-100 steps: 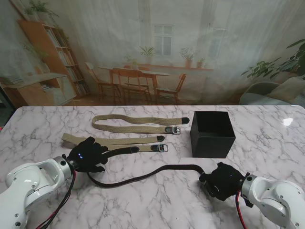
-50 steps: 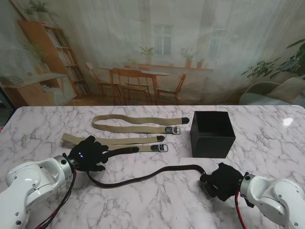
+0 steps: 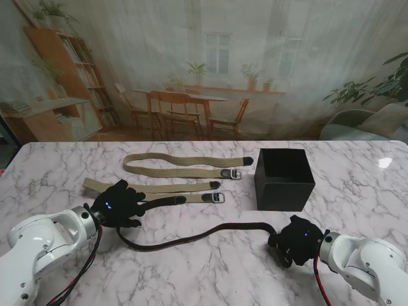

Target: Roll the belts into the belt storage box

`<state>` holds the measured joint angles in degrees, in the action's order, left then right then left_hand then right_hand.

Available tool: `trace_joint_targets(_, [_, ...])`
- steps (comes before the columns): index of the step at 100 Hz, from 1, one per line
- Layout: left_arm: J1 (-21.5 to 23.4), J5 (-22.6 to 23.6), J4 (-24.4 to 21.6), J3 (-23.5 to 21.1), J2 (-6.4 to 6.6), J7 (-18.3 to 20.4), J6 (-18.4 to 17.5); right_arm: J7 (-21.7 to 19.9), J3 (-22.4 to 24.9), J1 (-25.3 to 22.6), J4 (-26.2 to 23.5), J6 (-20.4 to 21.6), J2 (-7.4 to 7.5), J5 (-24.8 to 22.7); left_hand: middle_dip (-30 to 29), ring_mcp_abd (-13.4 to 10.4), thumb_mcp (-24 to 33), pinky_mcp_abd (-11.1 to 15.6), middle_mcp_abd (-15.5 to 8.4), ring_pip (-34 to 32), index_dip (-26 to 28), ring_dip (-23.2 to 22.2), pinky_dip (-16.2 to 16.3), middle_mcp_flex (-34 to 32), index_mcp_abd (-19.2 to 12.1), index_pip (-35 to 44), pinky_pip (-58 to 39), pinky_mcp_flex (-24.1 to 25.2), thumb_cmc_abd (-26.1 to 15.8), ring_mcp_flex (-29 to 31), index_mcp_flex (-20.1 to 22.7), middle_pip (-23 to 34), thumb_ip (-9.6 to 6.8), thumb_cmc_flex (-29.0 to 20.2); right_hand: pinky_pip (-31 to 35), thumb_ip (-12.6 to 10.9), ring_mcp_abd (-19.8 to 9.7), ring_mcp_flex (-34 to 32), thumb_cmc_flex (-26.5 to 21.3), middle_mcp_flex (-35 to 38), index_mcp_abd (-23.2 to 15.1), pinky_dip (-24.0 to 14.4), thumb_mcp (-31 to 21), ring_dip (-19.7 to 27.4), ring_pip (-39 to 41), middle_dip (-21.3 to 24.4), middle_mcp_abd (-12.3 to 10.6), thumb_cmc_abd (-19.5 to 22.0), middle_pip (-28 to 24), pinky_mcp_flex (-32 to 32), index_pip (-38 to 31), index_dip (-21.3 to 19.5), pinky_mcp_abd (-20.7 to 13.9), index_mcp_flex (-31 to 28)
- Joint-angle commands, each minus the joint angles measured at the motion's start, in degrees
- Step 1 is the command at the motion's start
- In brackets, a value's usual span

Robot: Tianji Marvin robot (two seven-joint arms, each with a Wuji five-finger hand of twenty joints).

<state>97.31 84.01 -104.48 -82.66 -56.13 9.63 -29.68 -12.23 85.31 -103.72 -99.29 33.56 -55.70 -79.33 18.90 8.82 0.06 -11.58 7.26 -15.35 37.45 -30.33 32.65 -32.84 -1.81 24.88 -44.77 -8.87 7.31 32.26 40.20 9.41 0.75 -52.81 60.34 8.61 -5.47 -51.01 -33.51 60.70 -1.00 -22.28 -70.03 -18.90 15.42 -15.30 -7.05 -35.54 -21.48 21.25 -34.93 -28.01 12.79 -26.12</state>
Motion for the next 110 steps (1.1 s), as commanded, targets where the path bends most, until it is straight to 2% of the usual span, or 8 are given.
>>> trace_joint_targets(1, [-0.19, 0.00, 0.10, 0.27, -0.03, 0.53, -0.22, 0.92, -0.40, -0.11, 0.75, -1.15, -0.04, -1.22, 0.02, 1.14, -0.58, -2.33, 0.23, 0.15, 0.63, -0.11, -0.01, -0.88, 0.77, -0.37, 0.64, 0.63, -1.30, 0.92, 0.32, -0.80, 0.12, -0.75, 1.51, 2.43, 1.10, -1.61, 2.63, -0.84, -3.82, 0.83, 2.85, -1.45, 2.62, -3.31, 0.91, 0.22, -1.83, 0.45, -6.20, -3.19, 1.32, -3.01])
trace_joint_targets(17, [-0.28, -0.07, 0.28, 0.53, -0.03, 0.34, -0.04, 2.54, -1.13, -0.16, 1.92, -2.64, -0.12, -1.00, 0.02, 1.12, -0.61, -2.30, 0.26, 0.11, 0.63, -0.14, 0.01, -0.85, 0.72, -0.33, 0.64, 0.65, -1.33, 0.97, 0.35, -0.81, 0.13, -0.71, 1.73, 4.30, 7.40, -0.10, 7.22, -11.13, -11.87, 0.40, 7.37, -4.64, 4.98, -7.47, 8.42, 1.07, -6.10, 0.06, -13.11, -1.28, 5.68, -5.08])
trace_joint_targets(29, [-0.29, -0.10, 0.23, 0.62, -0.04, 0.57, 0.03, 3.76, -1.38, -0.34, 2.58, -3.33, -0.20, -0.68, 0.01, 1.10, -0.61, -2.27, 0.22, 0.17, 0.59, -0.12, 0.01, -0.77, 0.76, -0.38, 0.69, 0.67, -1.33, 0.86, 0.27, -0.83, 0.13, -0.65, 1.58, 4.71, 7.82, 2.03, 10.01, -20.97, -14.22, -0.25, 9.10, -5.22, 5.61, -4.91, 11.75, 0.89, -4.36, -0.14, -14.27, -0.41, 7.61, -5.93])
trace_joint_targets(48, [-0.30, -0.11, 0.23, 0.68, -0.05, 0.43, 0.19, 7.12, -2.09, -0.33, 4.14, -4.53, -0.44, 0.64, -0.02, 1.16, -0.63, -2.42, 0.32, 0.15, 0.56, -0.14, 0.03, -0.60, 0.87, -0.40, 0.74, 0.75, -1.46, 0.85, 0.29, -0.89, 0.14, -0.51, 0.68, -0.96, 9.53, 6.66, 15.24, -29.69, -8.23, -1.81, 13.03, -2.71, 3.89, 0.35, 16.56, 3.09, -3.02, -0.36, -10.40, -3.20, 9.93, -9.89])
trace_joint_targets(63, [-0.49, -0.20, 0.36, 0.86, -0.05, 0.29, 0.20, 9.89, -3.12, 0.21, 6.00, -5.70, -0.91, 3.81, -0.03, 1.17, -0.68, -2.35, 0.25, 0.19, 0.54, -0.13, 0.04, -0.49, 0.81, -0.48, 0.78, 0.79, -1.48, 0.77, 0.22, -0.93, 0.15, -0.37, 0.42, -1.08, 11.03, 5.53, 15.80, -26.66, -1.48, -1.87, 13.15, -1.00, 2.72, 2.24, 20.18, 4.18, 0.30, 0.08, -10.96, -3.33, 11.13, -17.65])
trace_joint_targets(82, [-0.64, -0.32, 0.45, 1.08, -0.05, 0.37, 0.16, 14.78, -4.86, 1.12, 8.58, -7.52, -1.27, 5.20, -0.03, 1.14, -0.68, -2.39, 0.35, 0.19, 0.56, -0.14, 0.08, -0.49, 0.92, -0.50, 0.80, 0.86, -1.62, 0.76, 0.28, -0.92, 0.15, -0.20, 1.48, 6.92, 8.66, -3.52, 10.87, -8.19, -5.01, -1.82, 11.34, -3.26, 5.29, 2.25, 12.64, 2.96, 0.25, 1.76, -23.69, 8.53, 11.90, -19.88])
trace_joint_targets(99, [-0.54, -0.29, 0.39, 1.11, -0.05, 0.39, 0.18, 19.17, -6.13, 1.74, 10.43, -9.05, -1.34, 4.72, -0.03, 1.11, -0.66, -2.44, 0.26, 0.19, 0.57, -0.14, 0.12, -0.53, 0.87, -0.54, 0.78, 0.80, -1.54, 0.77, 0.27, -0.91, 0.15, -0.24, 3.66, 8.03, 5.92, -10.39, 7.08, 8.51, -7.40, -3.09, 12.53, -8.51, 10.73, -1.42, 6.07, 3.29, -7.33, 3.89, -28.75, 8.70, 10.06, -14.16])
trace_joint_targets(110, [-0.49, -0.23, 0.38, 1.10, -0.05, 0.28, 0.21, 22.25, -6.93, 2.27, 11.58, -9.72, -1.22, 3.48, -0.03, 1.17, -0.62, -2.42, 0.22, 0.17, 0.59, -0.15, 0.12, -0.49, 0.83, -0.54, 0.83, 0.85, -1.53, 0.81, 0.25, -0.92, 0.14, -0.35, 5.42, 7.75, 3.09, -12.70, 6.88, 17.20, -3.95, -3.72, 11.37, -9.13, 11.50, -4.36, 4.12, 3.66, -11.36, 6.03, -27.19, 9.57, 7.75, -12.23])
